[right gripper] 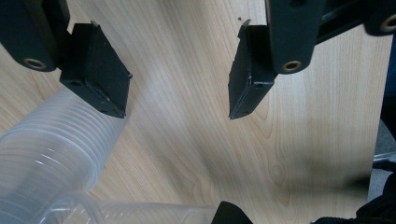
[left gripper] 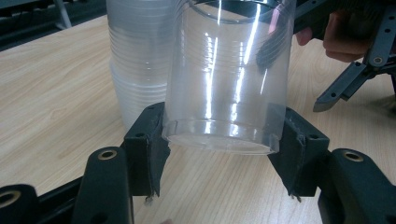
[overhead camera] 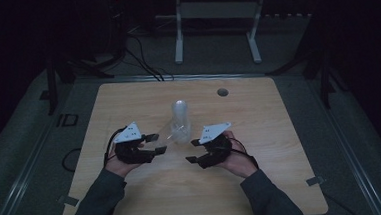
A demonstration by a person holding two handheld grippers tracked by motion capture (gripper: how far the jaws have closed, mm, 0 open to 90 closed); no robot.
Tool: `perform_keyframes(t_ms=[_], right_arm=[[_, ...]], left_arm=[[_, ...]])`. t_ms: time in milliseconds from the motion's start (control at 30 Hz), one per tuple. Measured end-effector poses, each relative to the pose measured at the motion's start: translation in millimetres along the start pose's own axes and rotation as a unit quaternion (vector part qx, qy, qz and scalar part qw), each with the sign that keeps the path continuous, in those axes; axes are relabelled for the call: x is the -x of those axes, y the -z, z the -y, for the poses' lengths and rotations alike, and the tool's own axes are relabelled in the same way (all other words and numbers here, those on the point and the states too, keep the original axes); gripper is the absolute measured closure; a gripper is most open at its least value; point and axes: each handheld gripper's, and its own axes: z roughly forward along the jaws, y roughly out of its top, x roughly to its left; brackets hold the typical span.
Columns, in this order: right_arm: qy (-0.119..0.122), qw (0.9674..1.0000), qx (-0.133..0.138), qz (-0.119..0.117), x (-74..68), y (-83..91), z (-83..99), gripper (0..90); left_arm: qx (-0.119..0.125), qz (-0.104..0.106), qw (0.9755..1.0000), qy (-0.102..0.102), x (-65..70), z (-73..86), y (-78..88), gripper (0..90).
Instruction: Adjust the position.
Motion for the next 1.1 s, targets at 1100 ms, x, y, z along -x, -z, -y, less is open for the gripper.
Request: perform_keyframes(t_ms=[1100], right_arm=[[-0.04,0.997,0.066,-0.001,1.7,-2.7,-6.2,34.0]], left_arm=[[0.046,0.022,0.9985,0.017,0.8,0.0,7.7,41.5]])
